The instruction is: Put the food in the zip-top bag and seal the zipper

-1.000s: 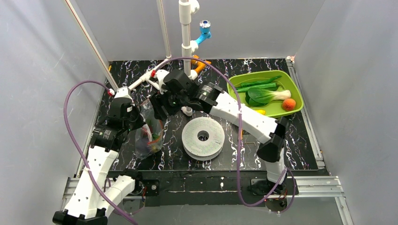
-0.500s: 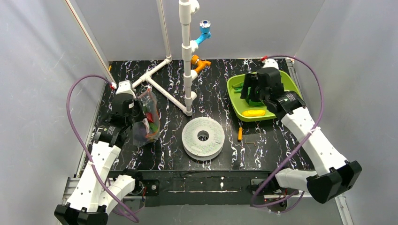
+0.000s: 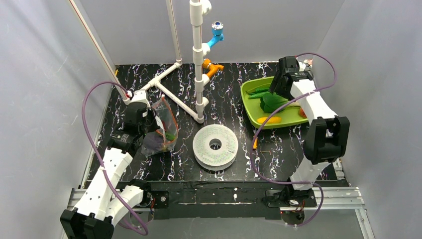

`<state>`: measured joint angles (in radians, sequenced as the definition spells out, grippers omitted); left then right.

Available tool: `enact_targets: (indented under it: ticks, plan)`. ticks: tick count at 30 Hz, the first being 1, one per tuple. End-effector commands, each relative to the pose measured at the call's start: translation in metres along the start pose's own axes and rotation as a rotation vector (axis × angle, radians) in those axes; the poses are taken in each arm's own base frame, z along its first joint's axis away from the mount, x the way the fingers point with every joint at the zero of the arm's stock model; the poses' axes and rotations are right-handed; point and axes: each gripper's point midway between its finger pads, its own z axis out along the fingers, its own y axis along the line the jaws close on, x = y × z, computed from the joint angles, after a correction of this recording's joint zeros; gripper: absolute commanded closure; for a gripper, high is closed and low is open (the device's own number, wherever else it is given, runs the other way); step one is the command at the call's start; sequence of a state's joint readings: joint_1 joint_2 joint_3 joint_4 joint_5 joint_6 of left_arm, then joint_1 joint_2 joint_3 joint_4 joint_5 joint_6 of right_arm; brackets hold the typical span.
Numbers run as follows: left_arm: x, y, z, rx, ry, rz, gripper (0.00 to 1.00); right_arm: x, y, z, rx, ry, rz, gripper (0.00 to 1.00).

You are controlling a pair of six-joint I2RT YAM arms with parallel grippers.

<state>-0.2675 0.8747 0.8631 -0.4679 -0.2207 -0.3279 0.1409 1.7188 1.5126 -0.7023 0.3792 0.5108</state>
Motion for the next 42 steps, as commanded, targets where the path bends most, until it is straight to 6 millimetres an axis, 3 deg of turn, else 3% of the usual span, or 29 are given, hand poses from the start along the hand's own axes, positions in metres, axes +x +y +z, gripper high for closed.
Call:
enact_targets:
  ticks: [1, 7, 11, 15, 23, 42]
  plan:
    - [0.001, -0.002, 0.003, 0.001, 0.007, 0.023, 1.00, -0.038, 0.010, 0.004, -0.053, -0.052, 0.067, 0.18]
    - [0.003, -0.001, 0.009, -0.022, 0.027, 0.041, 1.00, -0.072, 0.020, 0.033, -0.134, -0.054, 0.127, 0.22]
    - [0.005, 0.004, 0.012, -0.054, 0.040, 0.053, 1.00, -0.079, 0.015, 0.059, -0.156, -0.006, 0.154, 0.31]
    - [0.006, 0.006, 0.016, -0.070, 0.053, 0.063, 1.00, -0.082, 0.019, 0.077, -0.199, 0.013, 0.177, 0.32]
    - [0.010, 0.007, 0.024, -0.087, 0.079, 0.081, 1.00, -0.066, 0.048, 0.096, -0.357, 0.088, 0.119, 0.32]
    - [0.008, 0.007, 0.026, -0.085, 0.063, 0.087, 1.00, -0.077, 0.030, 0.116, -0.267, 0.073, 0.109, 0.30]
